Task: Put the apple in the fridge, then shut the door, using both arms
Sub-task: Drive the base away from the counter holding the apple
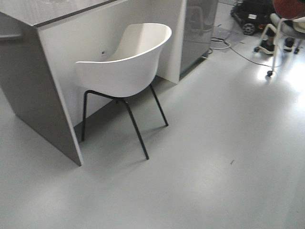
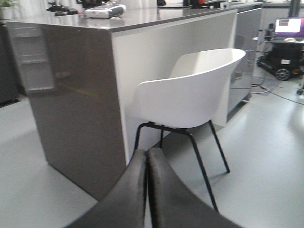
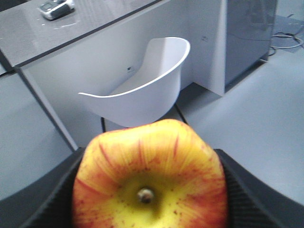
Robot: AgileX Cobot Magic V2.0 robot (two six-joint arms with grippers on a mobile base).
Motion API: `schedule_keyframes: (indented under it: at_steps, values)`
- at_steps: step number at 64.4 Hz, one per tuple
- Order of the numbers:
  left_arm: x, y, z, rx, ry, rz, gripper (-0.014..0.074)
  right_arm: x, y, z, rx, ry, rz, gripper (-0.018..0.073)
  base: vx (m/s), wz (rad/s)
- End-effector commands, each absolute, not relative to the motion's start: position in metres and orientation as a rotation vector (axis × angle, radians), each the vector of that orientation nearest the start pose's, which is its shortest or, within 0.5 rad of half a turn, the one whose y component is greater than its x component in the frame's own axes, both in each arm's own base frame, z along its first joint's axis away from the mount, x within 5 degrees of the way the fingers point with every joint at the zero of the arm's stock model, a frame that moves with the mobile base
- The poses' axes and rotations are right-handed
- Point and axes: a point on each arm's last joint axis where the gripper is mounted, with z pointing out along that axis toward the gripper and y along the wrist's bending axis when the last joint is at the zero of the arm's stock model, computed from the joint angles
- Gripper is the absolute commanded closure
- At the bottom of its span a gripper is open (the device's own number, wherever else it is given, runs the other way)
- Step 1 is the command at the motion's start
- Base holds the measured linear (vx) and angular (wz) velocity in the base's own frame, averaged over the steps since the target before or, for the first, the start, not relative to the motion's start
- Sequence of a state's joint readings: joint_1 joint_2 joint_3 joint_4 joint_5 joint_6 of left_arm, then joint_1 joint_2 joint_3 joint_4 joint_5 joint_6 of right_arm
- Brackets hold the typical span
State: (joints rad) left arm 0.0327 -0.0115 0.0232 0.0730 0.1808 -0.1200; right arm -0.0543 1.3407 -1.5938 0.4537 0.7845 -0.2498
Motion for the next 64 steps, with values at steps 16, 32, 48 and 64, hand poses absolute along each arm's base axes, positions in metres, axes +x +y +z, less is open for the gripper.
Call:
schedule_keyframes:
  at_steps: [16, 32, 48, 64]
  values:
    - [0.0546, 0.0023, 0.2020, -0.071, 1.576, -0.012, 0.0602, 0.2726, 0.0111, 0.5025, -0.056, 1.821, 0.316, 0.0400, -0.01, 0.37]
    - [0.0546, 0.0023, 0.2020, -0.071, 1.576, -0.012, 0.0602, 0.2726, 0.0111, 0.5025, -0.056, 1.821, 0.316, 0.0400, -0.01, 0.41]
    - [0.0546, 0.0023, 0.2020, -0.071, 1.576, -0.012, 0.0602, 0.2726, 0.0111, 0.5025, -0.056, 1.821, 0.316, 0.0400, -0.01, 0.40]
    - [0.0546, 0.0023, 0.2020, -0.071, 1.576, -0.012, 0.0602, 0.2726, 0.0111, 0.5025, -0.056, 1.821, 0.316, 0.0400, 0.00, 0.35]
